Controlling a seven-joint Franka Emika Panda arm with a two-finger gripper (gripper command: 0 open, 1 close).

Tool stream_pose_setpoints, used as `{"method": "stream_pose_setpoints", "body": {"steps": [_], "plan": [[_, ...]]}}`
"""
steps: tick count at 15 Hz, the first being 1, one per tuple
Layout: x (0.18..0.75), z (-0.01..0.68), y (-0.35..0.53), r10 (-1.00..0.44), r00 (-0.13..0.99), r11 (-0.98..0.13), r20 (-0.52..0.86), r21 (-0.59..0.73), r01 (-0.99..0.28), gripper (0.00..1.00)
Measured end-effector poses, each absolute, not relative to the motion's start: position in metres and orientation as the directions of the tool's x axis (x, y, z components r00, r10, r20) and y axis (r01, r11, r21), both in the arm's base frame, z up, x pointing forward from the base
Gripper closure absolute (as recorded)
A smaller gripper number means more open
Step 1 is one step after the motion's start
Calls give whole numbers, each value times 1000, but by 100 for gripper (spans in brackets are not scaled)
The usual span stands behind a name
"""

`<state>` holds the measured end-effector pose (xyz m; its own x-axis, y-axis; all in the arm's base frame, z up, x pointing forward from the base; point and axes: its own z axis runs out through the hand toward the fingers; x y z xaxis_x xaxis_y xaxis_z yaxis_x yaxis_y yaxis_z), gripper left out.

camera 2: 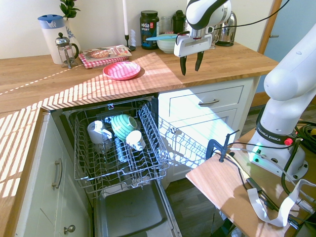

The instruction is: Put the plate in the dishwasher

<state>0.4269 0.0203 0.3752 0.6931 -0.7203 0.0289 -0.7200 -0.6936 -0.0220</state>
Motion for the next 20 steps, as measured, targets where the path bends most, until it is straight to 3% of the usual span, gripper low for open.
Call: {"method": "stream_pose_setpoints", "body": {"steps": [2,5,11,19,20], "plan": [[429,377,17,-731,682,-683,29,-47,-729,0],[454,391,-5,-746,662,-661,71,-198,-724,0],[580,409,6,-666,744,-688,53,-430,-585,0],[683,368,63,-489,871,-769,-47,-448,-456,0],[688,370,68,-470,881,-782,-50,-440,-442,100]]}}
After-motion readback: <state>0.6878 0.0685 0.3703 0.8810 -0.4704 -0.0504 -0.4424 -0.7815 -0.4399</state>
